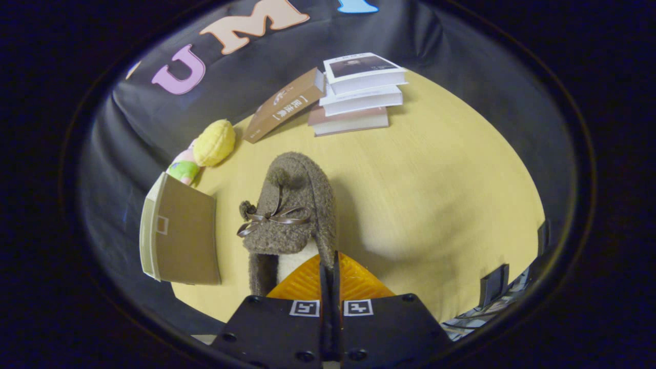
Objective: Open the storage box then place both shoes into the box .Put the left shoe in first, then the right shoe, with the right side of both shoes facing outward in a uniform manner.
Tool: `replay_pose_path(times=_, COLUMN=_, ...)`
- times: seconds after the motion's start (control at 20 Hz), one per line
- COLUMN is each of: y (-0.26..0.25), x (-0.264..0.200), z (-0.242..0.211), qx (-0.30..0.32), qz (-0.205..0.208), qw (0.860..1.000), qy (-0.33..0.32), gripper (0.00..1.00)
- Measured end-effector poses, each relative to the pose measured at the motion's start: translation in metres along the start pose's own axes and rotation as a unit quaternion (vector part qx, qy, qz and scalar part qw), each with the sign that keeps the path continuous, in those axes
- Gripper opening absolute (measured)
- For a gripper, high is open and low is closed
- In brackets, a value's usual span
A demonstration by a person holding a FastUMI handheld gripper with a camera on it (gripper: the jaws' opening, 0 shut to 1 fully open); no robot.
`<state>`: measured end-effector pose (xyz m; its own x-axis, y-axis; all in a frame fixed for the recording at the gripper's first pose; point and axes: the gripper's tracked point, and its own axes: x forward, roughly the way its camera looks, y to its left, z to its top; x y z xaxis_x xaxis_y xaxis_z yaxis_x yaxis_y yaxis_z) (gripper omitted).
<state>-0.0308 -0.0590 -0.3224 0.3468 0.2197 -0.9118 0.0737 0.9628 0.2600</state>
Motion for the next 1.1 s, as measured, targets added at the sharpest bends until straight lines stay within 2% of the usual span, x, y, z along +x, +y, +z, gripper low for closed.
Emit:
replay_pose_path(times=0.6, y=0.159, x=-0.047, z=0.013, qx=-0.017, qz=0.067, qw=0.997, qy=-0.042, gripper=0.03)
replay_pose_path(times=0.85, y=0.237, x=-0.054, z=0.010, qx=-0.030, qz=0.098, qw=0.994, qy=-0.047, gripper=0.03)
replay_pose_path(times=1.1, y=0.304, x=-0.048, z=0.000, qx=-0.049, qz=0.113, qw=0.991, qy=-0.047, gripper=0.03)
